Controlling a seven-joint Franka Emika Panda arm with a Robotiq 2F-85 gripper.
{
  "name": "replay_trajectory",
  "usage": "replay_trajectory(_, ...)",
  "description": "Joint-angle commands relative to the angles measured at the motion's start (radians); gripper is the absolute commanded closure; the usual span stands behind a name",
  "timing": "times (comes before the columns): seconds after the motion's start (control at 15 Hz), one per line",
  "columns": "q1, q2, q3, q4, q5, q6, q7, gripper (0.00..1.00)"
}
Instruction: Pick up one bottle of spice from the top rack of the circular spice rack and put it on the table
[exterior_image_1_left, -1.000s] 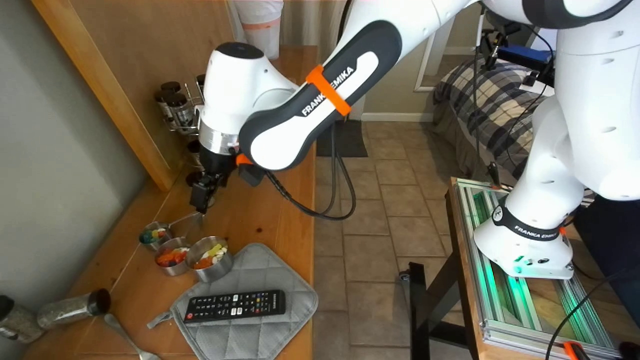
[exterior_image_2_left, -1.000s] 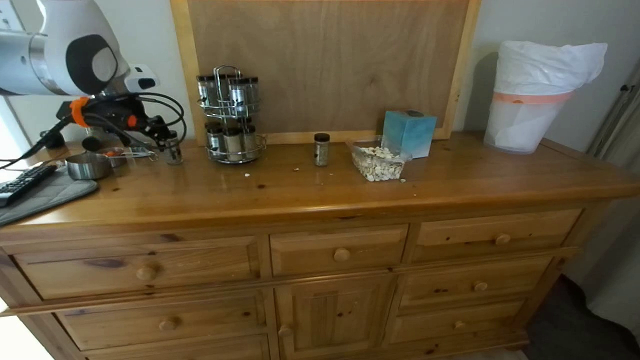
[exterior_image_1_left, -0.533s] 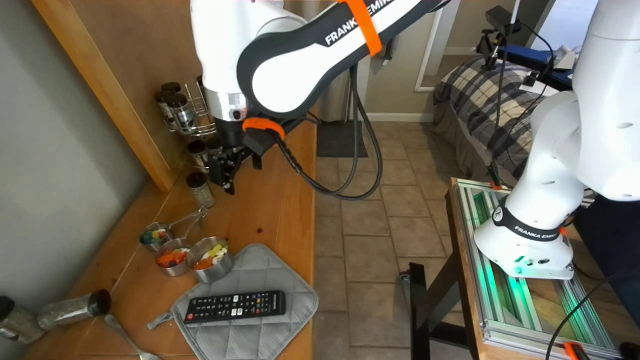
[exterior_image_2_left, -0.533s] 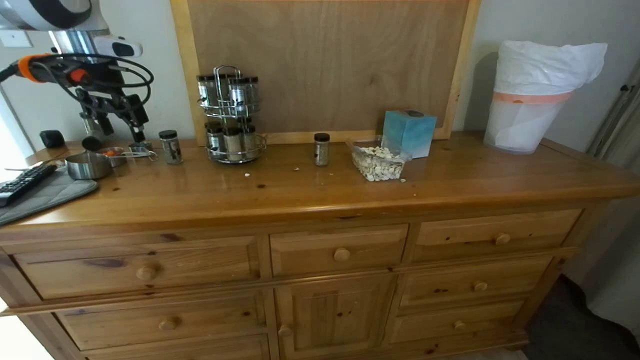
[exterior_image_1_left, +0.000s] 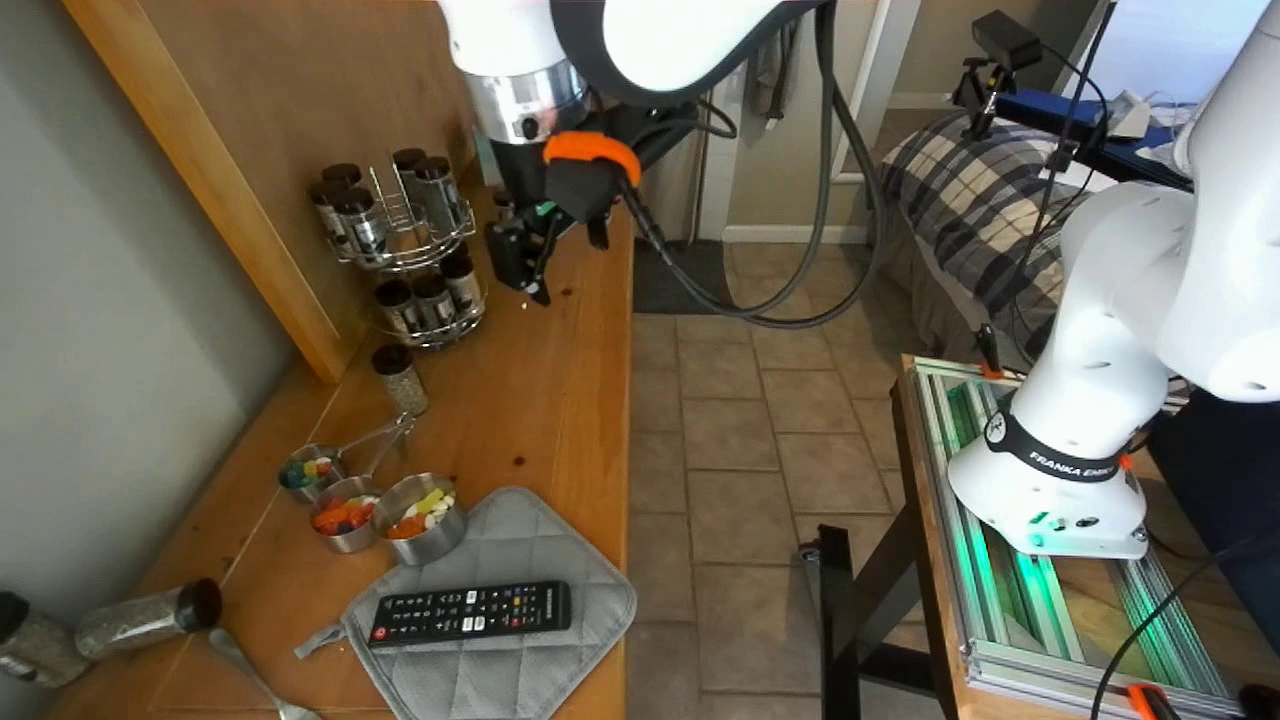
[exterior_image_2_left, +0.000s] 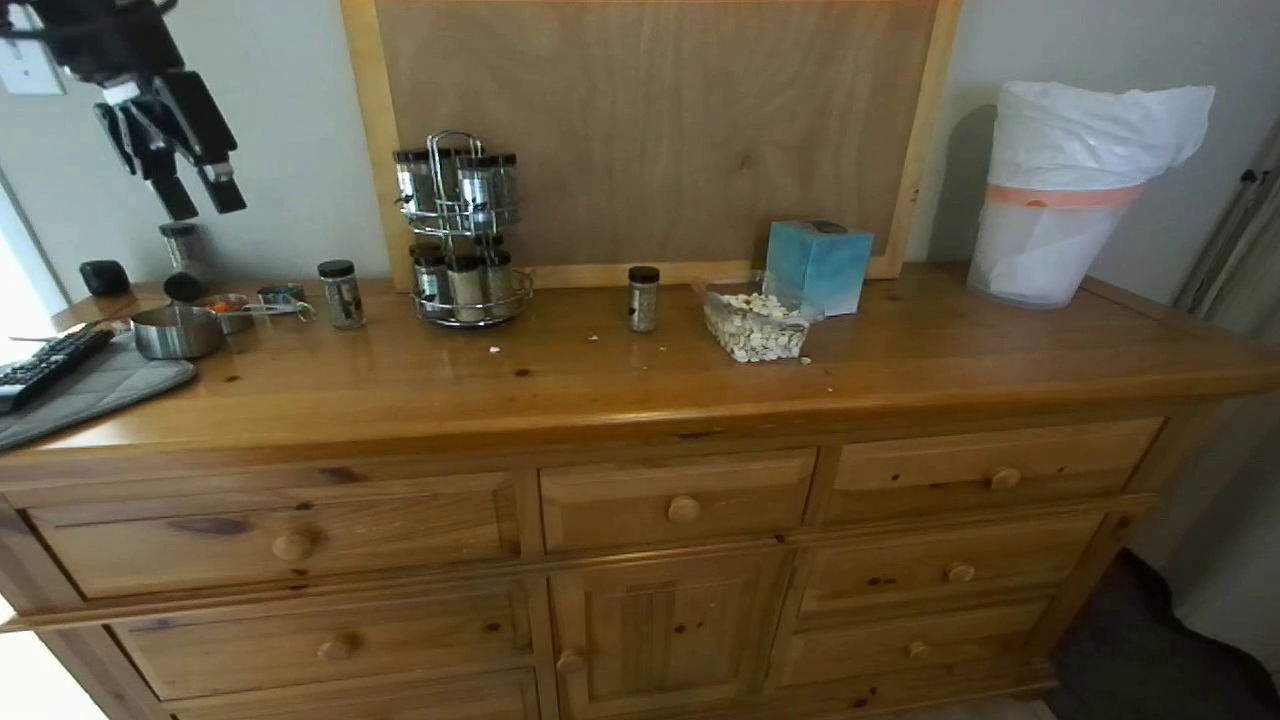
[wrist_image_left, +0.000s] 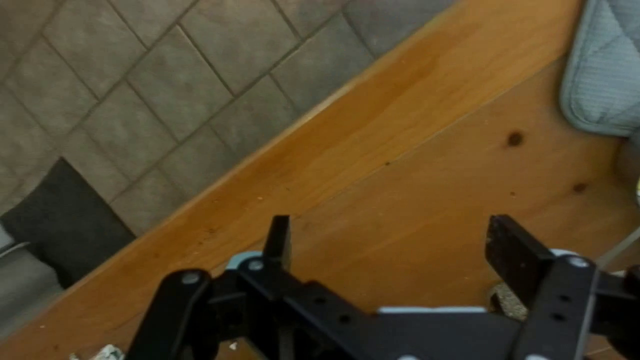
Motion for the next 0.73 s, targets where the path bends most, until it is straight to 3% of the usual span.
replay_trajectory(0.0, -0.018, -0.116, 0.040, -0.058, -0.089, -0.105, -0.112, 0.00)
replay_trajectory(0.2, -0.035, -0.197, 0.054, -0.111, -0.098, -0.077, -0.284, 0.00)
replay_trajectory(0.4, -0.057, -0.255, 0.049, -0.168, -0.090, 0.025, -0.437, 0.00)
replay_trajectory(0.47, -0.058, -0.194, 0.066, -0.093, -0.067, -0.051, -0.357, 0.00)
replay_trajectory(0.67, -0.068, -0.204, 0.070, -0.100, -0.067, -0.043, -0.369, 0.00)
